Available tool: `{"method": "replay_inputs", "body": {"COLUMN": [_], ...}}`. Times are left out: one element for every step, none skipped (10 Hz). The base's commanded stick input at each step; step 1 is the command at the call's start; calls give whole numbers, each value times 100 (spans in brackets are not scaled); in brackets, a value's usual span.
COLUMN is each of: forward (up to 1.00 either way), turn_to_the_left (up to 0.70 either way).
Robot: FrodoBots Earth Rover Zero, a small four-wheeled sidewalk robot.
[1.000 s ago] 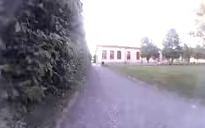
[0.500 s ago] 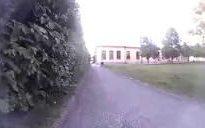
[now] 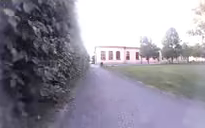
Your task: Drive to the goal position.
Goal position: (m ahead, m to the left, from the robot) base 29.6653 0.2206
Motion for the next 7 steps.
{"method": "replay_inputs", "body": {"forward": [85,85,85,85,85,85,85], "turn_to_the_left": [0,0,0,0,0,0,0]}}
